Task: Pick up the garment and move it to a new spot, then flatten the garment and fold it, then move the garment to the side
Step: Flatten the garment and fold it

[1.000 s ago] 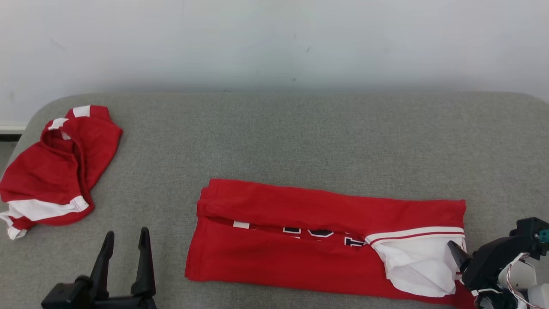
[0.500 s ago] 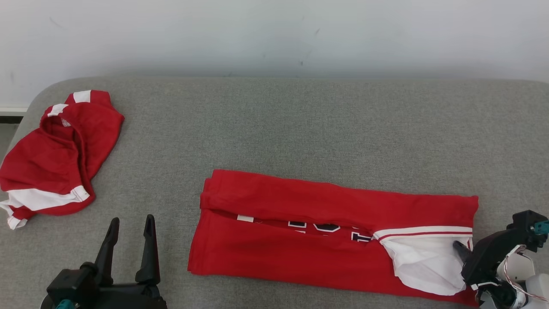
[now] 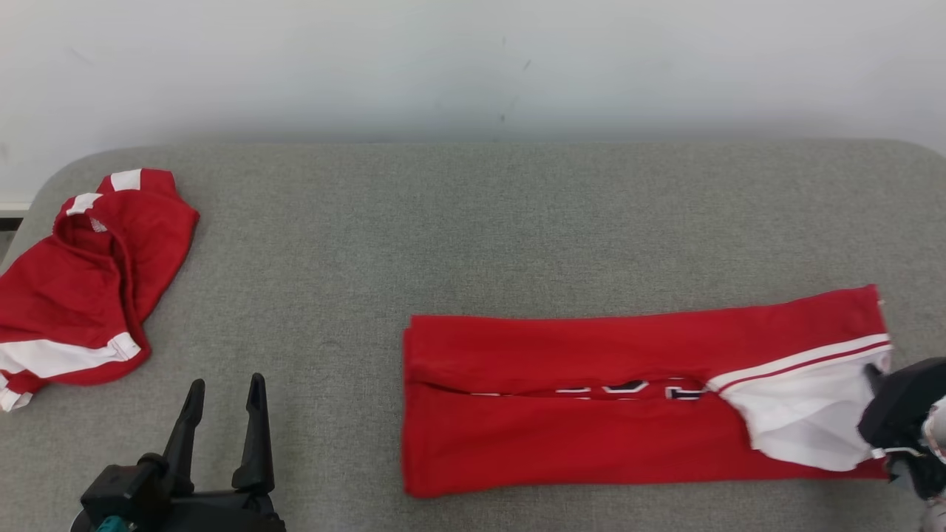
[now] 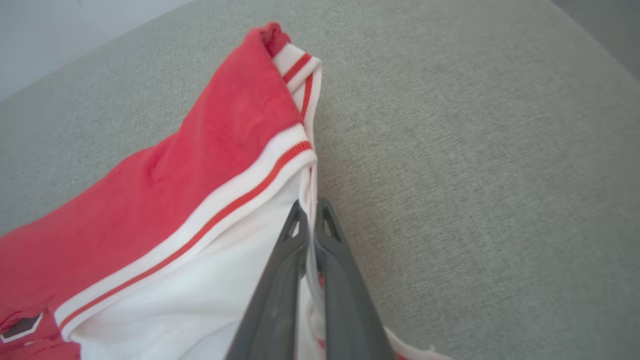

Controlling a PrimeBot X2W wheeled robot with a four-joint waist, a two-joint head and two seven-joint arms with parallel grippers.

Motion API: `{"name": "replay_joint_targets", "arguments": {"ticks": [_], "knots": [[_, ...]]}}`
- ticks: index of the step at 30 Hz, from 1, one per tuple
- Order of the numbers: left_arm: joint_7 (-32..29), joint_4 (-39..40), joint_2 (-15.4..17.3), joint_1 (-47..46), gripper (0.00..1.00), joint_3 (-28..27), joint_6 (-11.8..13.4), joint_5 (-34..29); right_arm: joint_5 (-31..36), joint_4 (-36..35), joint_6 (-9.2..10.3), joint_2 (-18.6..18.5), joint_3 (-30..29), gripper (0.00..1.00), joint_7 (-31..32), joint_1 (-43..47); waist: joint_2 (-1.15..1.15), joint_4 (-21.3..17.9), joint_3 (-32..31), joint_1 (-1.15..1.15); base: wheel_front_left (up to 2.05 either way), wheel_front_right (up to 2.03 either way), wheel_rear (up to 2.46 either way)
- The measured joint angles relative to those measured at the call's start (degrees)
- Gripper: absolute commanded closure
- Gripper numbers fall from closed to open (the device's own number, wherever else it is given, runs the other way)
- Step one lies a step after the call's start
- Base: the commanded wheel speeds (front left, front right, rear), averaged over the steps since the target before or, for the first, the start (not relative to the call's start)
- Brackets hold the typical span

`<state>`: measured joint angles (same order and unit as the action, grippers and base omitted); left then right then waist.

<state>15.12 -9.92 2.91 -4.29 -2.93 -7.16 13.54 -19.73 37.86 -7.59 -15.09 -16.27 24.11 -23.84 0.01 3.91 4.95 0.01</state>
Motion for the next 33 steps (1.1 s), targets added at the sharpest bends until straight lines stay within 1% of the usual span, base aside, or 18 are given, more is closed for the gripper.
{"name": "replay_joint_targets", "arguments": {"ticks": [3,6,8,11,14,15,16,17,18,22,24,26,31,33], "knots": [[0.0,-0.2,0.0,0.1,0.00,0.2,0.0,0.0,1.9,-0.3,0.01,-2.0,-1.6,1.00,-0.7,-0.6,0.00,-0.4,-0.5,0.00,0.00,0.00,0.00],[0.0,-0.4,0.0,0.2,0.00,0.4,-0.1,0.1,4.1,-1.5,0.01,-2.8,-2.7,1.00,-0.9,-0.7,0.00,-0.7,-1.3,0.00,0.00,0.00,0.00],[0.0,-0.6,0.0,0.5,0.00,0.5,-0.2,0.2,4.2,-2.7,0.02,-2.4,-2.7,1.00,0.1,-0.6,0.00,-0.8,-1.8,0.00,0.00,0.00,0.00],[0.0,-0.9,0.0,1.2,0.00,0.5,-0.2,0.4,3.5,-6.1,0.02,-0.6,-0.3,1.00,2.0,0.3,0.00,-1.0,-2.7,0.00,0.00,0.00,0.00],[0.0,-0.9,0.0,1.7,0.00,-0.1,-0.2,0.6,1.7,-9.7,0.02,1.6,4.2,1.00,4.2,1.7,0.00,-1.5,-3.4,0.00,0.00,0.00,0.00],[0.0,-0.9,0.0,1.7,0.00,-0.1,-0.2,0.6,1.7,-9.7,0.02,1.6,4.2,1.00,4.2,1.7,0.00,-1.5,-3.4,0.00,0.00,0.00,0.00],[0.0,-0.9,0.0,2.0,0.00,-0.3,-0.2,0.6,1.1,-11.0,0.03,2.5,5.9,1.00,4.9,2.2,0.00,-1.6,-3.6,0.00,0.00,0.00,0.00],[0.0,-1.0,0.0,2.4,0.00,-0.5,-0.2,0.6,0.8,-12.3,0.03,3.3,8.0,1.00,5.7,2.8,0.00,-1.8,-3.9,0.00,0.00,0.00,0.00],[0.0,-1.0,0.0,2.8,0.00,-0.9,-0.2,0.6,-0.3,-14.5,0.02,4.7,12.0,1.00,6.7,3.7,0.00,-2.1,-4.4,-0.01,0.00,0.00,0.00],[0.0,-0.9,0.0,3.4,0.00,-1.7,-0.2,0.6,-1.7,-16.9,0.03,7.6,20.1,1.00,8.3,4.1,-0.01,-2.8,-5.0,-0.01,0.00,0.00,0.00],[0.0,-0.7,0.0,3.4,0.00,-2.0,-0.2,0.6,-2.5,-16.4,0.03,9.8,23.1,1.00,8.4,3.7,-0.01,-3.1,-5.0,-0.01,0.00,0.00,0.00],[0.0,-0.7,0.0,3.3,0.00,-1.8,-0.2,0.6,-2.8,-14.8,0.02,10.9,26.0,1.00,8.1,2.4,-0.01,-3.1,-4.8,-0.01,0.00,0.00,0.00],[0.0,-1.3,0.0,2.5,0.00,-0.1,-0.3,0.5,-4.6,-9.0,0.03,12.1,30.9,1.00,5.9,-0.7,-0.01,-1.7,-4.3,-0.01,0.00,0.00,0.00],[0.0,-1.6,0.0,2.0,0.00,0.6,-0.3,0.4,-7.0,-7.0,0.03,12.1,33.4,1.00,5.2,-2.0,-0.01,-0.9,-4.2,0.00,0.00,0.00,0.00]]}}
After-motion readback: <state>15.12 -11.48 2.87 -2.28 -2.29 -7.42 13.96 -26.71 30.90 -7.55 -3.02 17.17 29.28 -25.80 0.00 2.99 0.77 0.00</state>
